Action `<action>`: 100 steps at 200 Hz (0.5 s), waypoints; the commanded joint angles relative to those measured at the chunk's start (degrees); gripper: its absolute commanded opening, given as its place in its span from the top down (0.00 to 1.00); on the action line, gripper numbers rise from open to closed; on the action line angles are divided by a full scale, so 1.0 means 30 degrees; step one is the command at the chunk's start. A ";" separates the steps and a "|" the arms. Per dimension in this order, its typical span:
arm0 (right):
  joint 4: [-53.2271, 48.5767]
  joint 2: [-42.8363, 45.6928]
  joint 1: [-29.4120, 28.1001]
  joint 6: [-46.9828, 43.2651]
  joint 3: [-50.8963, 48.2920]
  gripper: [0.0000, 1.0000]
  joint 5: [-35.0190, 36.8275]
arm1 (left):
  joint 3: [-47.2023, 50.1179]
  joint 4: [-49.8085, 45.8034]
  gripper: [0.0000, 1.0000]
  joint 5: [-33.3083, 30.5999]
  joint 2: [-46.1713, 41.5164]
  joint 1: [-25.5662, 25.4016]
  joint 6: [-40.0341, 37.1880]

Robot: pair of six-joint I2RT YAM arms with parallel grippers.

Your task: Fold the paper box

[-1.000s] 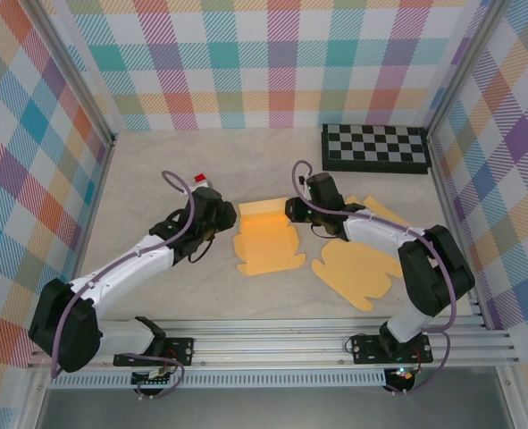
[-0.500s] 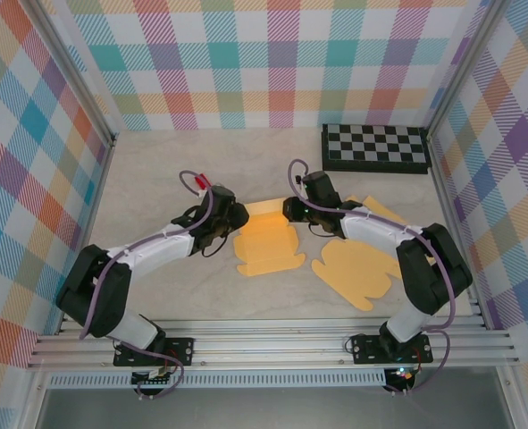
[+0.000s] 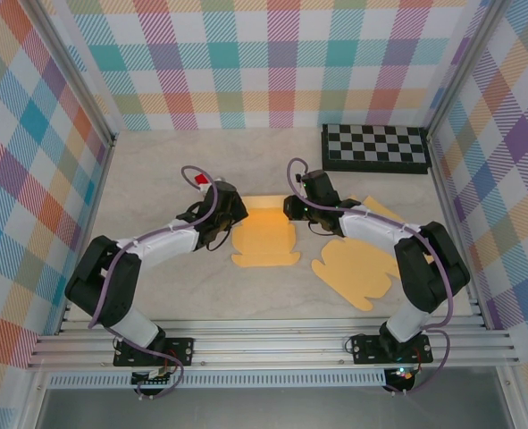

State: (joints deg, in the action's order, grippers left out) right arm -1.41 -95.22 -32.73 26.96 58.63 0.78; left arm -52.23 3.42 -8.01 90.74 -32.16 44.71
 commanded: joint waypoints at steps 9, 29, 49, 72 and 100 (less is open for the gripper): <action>-0.2325 -0.0990 -0.0208 0.0311 0.0142 0.89 0.0609 | -0.0126 -0.1619 1.00 0.0153 0.1276 0.0031 -0.0666; -0.2773 -0.0958 -0.0193 0.0695 0.0341 0.94 0.1063 | -0.0416 -0.1851 1.00 0.0122 0.1313 0.0027 -0.0878; -0.2881 -0.0984 -0.0193 0.0841 0.0490 0.95 0.1022 | -0.0745 -0.2113 1.00 0.0229 0.1431 0.0027 -0.0906; -0.3078 -0.0930 -0.0193 0.1074 0.0725 0.97 0.1012 | -0.0766 -0.1932 1.00 0.0492 0.1458 0.0027 -0.0883; -0.3497 -0.0835 -0.0193 0.1525 0.0977 1.00 0.1304 | -0.1259 -0.2696 1.00 0.0336 0.1305 0.0027 -0.1032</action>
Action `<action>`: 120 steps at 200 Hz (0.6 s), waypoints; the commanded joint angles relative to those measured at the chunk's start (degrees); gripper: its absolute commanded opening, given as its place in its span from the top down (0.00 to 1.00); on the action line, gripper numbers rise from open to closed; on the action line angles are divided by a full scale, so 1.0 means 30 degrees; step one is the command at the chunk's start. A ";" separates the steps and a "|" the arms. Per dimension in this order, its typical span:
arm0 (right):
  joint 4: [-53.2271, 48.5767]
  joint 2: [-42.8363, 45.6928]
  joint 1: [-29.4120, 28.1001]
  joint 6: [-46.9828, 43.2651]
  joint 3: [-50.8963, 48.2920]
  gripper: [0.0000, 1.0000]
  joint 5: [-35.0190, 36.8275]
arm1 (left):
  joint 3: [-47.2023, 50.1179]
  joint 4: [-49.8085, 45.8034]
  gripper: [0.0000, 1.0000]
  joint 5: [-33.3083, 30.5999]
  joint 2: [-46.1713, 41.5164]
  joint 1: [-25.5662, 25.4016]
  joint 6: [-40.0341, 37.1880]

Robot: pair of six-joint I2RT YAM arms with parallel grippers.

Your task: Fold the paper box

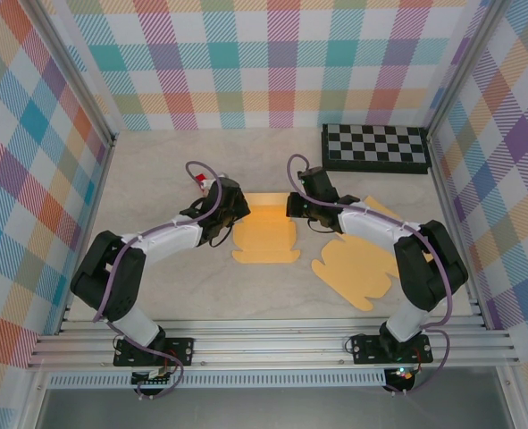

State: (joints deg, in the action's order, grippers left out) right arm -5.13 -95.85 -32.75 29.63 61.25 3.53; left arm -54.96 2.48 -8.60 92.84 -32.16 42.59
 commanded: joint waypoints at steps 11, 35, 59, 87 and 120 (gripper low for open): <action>-0.2601 -0.0562 -0.0186 0.0987 0.0247 1.00 0.0686 | -0.1114 -0.3868 1.00 0.0443 0.0593 0.0013 -0.0586; -0.3483 -0.0397 -0.0188 0.2015 0.0492 1.00 0.1648 | -0.1942 -0.6946 0.60 -0.0722 -0.0632 0.0053 -0.0931; -0.4078 -0.0057 -0.0186 0.3007 0.0445 1.00 0.2540 | -0.1762 -0.9895 0.55 -0.1922 -0.2882 0.0086 -0.0487; -0.4550 -0.0003 -0.0186 0.3820 0.0637 1.00 0.2895 | 0.1158 -1.0249 0.53 -0.0900 -0.6404 0.0042 0.0160; -0.5244 -0.0363 -0.0186 0.4427 0.1144 1.00 0.2910 | 0.7511 -0.5304 0.44 0.1860 -1.0167 -0.0400 0.3045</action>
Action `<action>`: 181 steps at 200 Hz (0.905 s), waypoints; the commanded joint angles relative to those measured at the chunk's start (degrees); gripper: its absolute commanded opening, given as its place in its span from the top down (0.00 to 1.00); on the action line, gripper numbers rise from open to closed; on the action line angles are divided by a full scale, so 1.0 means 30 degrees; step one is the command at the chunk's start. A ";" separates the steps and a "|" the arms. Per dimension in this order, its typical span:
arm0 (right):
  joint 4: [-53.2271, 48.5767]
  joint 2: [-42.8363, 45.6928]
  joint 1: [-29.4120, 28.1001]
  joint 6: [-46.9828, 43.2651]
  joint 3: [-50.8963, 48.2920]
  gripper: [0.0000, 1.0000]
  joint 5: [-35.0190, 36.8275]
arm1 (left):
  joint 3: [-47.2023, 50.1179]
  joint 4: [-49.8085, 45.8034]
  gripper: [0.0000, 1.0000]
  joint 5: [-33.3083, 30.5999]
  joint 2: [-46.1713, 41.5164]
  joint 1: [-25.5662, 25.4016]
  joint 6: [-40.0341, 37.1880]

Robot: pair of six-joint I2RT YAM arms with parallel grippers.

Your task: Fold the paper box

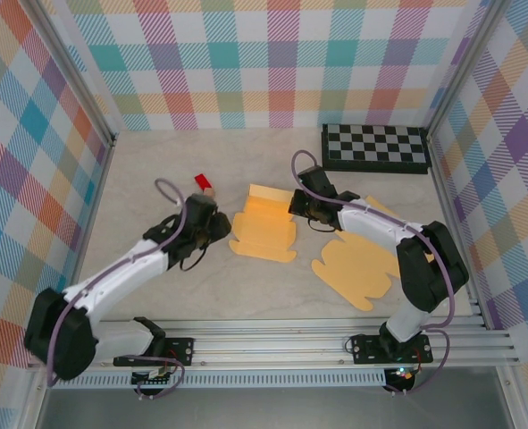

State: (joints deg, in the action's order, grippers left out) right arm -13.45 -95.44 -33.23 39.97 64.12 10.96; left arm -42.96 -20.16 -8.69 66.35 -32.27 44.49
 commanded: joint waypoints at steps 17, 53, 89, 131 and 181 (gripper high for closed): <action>-0.2536 -0.0585 -0.0026 0.1287 0.0241 1.00 0.0517 | 0.5477 0.4819 0.36 0.1879 -0.2253 -0.1222 0.4716; -0.2985 -0.0795 -0.0027 0.1881 0.0593 1.00 0.0564 | 0.5048 0.8329 0.23 -0.0735 -0.0585 -0.3834 0.6094; -0.3164 -0.0707 -0.0026 0.2234 0.0630 1.00 0.0576 | 0.4244 1.1785 0.24 -0.2343 0.3361 -0.5385 0.6041; -0.3277 -0.0304 -0.0027 0.2293 0.0432 1.00 0.0533 | 0.4937 1.4974 0.28 -0.3357 0.5871 -0.5622 0.6203; -0.3262 -0.0153 0.0004 0.2347 0.0201 1.00 0.0570 | 0.4688 1.6544 0.44 -0.5691 0.6968 -0.6621 0.5649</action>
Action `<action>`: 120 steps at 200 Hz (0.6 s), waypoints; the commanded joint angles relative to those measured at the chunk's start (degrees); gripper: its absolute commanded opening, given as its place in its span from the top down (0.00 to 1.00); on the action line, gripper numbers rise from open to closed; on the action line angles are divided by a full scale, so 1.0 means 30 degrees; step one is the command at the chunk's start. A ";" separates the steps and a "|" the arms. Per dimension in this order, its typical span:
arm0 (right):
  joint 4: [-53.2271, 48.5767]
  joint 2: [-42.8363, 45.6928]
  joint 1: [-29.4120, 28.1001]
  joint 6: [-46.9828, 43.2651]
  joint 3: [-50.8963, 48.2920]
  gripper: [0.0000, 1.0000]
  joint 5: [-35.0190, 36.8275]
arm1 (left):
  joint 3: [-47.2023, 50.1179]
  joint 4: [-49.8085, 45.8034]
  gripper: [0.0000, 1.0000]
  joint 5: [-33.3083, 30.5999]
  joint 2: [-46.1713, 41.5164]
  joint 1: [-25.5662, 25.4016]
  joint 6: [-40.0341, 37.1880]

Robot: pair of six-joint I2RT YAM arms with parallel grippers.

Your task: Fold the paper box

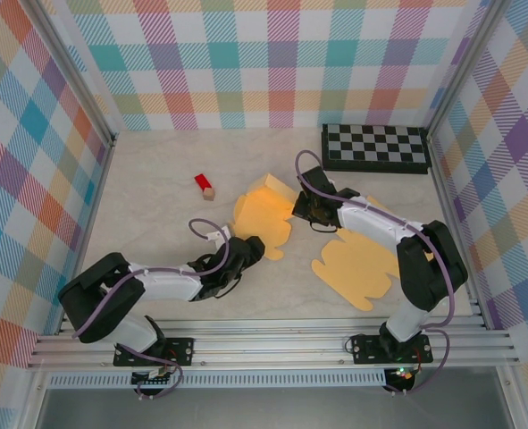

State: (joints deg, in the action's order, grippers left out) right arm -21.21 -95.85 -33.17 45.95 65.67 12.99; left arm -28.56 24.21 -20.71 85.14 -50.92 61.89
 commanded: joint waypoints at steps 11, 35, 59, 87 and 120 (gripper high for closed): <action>-0.0682 -0.0033 -0.0019 0.0425 -0.0356 1.00 -0.0113 | -0.0149 0.1969 0.53 -0.1891 0.1047 -0.0401 -0.0147; -0.0672 -0.0011 -0.0018 0.0502 -0.0444 1.00 -0.0161 | -0.0345 0.2316 0.71 -0.2012 0.1743 -0.0424 -0.0413; -0.0719 0.0076 -0.0017 0.0488 -0.0502 1.00 -0.0171 | -0.0446 0.2531 0.88 -0.2727 0.1626 -0.0418 -0.1672; -0.0359 0.0466 0.0033 0.0259 -0.0677 0.95 -0.0772 | -0.0500 0.2383 1.00 -0.3105 -0.0040 -0.0325 -0.4921; -0.0647 0.2210 0.0343 -0.1245 -0.0386 0.83 -0.1371 | -0.2385 -0.3318 1.00 0.0151 -0.3152 0.0698 -0.9996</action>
State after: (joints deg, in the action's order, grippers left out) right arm -22.15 -95.33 -32.93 45.54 64.27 10.68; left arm -30.06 27.07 -25.02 82.94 -50.83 46.26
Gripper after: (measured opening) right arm 0.140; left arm 0.063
